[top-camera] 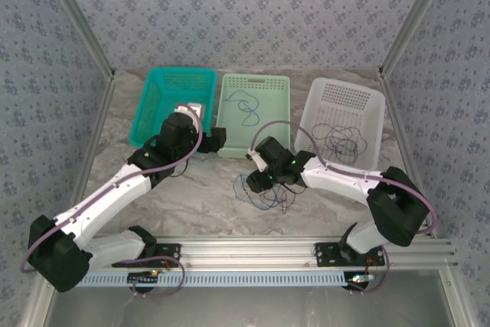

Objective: Untangle the cables

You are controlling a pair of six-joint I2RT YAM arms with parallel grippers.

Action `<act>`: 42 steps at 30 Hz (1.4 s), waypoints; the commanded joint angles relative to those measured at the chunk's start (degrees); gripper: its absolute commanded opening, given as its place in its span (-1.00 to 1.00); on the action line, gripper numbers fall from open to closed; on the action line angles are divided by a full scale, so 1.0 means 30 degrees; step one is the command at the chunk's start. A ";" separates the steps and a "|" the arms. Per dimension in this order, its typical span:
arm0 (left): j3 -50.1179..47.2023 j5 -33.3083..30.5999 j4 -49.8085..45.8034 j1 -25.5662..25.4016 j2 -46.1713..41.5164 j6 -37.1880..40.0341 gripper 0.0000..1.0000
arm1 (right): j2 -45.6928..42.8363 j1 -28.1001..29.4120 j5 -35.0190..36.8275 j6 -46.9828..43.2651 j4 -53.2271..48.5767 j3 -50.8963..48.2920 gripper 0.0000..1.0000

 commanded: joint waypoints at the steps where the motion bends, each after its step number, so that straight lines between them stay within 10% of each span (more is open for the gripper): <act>1: -0.0158 -0.0413 0.0283 0.0137 -0.0331 -0.0336 0.99 | 0.0715 0.0178 0.0281 -0.0159 -0.0241 0.0781 -0.08; 10: -0.0708 -0.0536 0.0312 0.0418 -0.0871 -0.0527 0.99 | 0.0248 0.0150 0.0717 -0.0204 -0.1134 0.1330 -0.99; 34: -0.1941 0.0040 0.1522 0.0635 -0.0827 -0.1028 0.99 | -0.6207 -0.0767 0.3461 -0.2619 -0.6215 0.8636 -1.00; 42: -0.3672 0.5891 0.7003 -0.0673 -0.0297 -0.0372 0.97 | -0.5808 -0.0899 0.2651 -0.2723 -0.6465 0.9906 -1.00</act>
